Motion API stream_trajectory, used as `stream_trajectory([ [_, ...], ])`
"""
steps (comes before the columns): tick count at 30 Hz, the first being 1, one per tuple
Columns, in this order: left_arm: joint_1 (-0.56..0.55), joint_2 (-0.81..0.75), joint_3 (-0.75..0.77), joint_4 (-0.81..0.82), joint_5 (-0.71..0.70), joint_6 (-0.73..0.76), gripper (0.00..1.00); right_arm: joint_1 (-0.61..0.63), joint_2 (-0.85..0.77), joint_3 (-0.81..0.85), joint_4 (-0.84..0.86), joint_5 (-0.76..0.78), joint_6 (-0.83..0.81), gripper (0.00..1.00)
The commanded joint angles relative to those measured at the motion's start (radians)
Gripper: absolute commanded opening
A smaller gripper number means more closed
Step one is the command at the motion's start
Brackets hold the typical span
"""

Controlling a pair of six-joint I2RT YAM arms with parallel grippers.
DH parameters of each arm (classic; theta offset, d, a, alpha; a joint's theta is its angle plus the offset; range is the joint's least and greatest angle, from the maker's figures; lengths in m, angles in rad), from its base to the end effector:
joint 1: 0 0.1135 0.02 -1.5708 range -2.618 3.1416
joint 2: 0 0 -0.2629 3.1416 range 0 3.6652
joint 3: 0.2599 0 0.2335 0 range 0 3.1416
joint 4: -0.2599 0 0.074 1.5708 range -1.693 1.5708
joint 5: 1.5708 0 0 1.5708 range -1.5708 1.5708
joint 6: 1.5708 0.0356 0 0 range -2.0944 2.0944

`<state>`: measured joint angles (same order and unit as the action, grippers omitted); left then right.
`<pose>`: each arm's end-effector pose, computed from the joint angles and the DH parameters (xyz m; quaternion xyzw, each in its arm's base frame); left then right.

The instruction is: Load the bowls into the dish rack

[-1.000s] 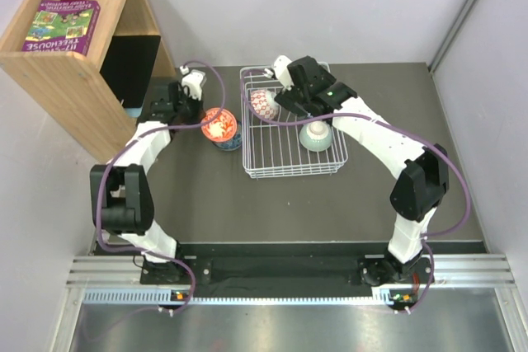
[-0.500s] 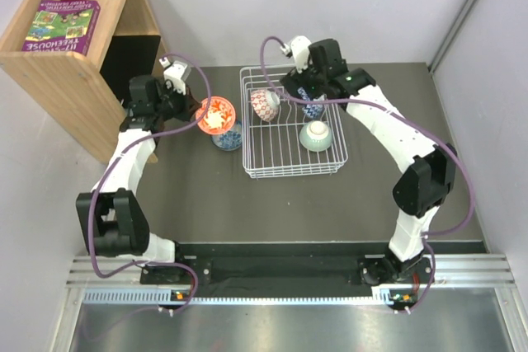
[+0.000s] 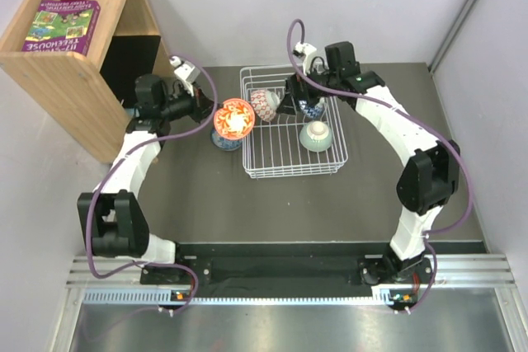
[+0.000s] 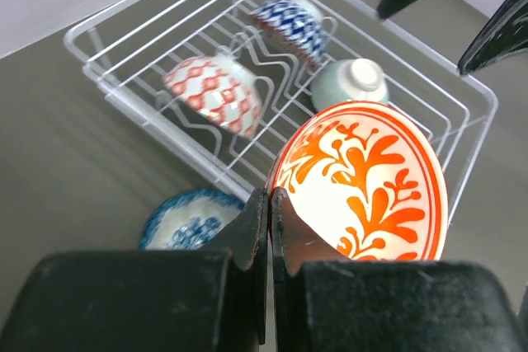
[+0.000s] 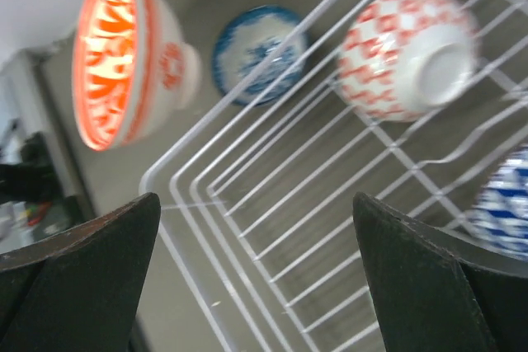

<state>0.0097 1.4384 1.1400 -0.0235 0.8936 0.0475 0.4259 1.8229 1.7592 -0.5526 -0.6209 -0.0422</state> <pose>0.3102 -0.0247 0.3346 0.2664 0.7267 -0.3353 0.5371 0.3544 0.1835 0.3541 -0.3326 0.7902 0.3498 0.3776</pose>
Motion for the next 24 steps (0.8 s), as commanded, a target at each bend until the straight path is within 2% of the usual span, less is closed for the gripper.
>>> stream_trajectory([
  [1, -0.079, 0.022, -0.011, 0.137, 0.11, -0.02, 0.0, -0.015, -0.001, -0.053, 0.146, -0.284, 0.149, 0.99],
  [7, -0.155, 0.089, 0.017, 0.151, 0.128, -0.012, 0.0, -0.027, 0.01, -0.125, 0.264, -0.422, 0.255, 1.0],
  [14, -0.162, 0.136, 0.037, 0.192, 0.148, -0.041, 0.0, -0.056, 0.033, -0.199, 0.347, -0.468, 0.315, 1.0],
  [24, -0.172, 0.113, 0.044, 0.203, 0.202, -0.075, 0.0, -0.055, 0.119, -0.201, 0.395, -0.566, 0.355, 1.0],
])
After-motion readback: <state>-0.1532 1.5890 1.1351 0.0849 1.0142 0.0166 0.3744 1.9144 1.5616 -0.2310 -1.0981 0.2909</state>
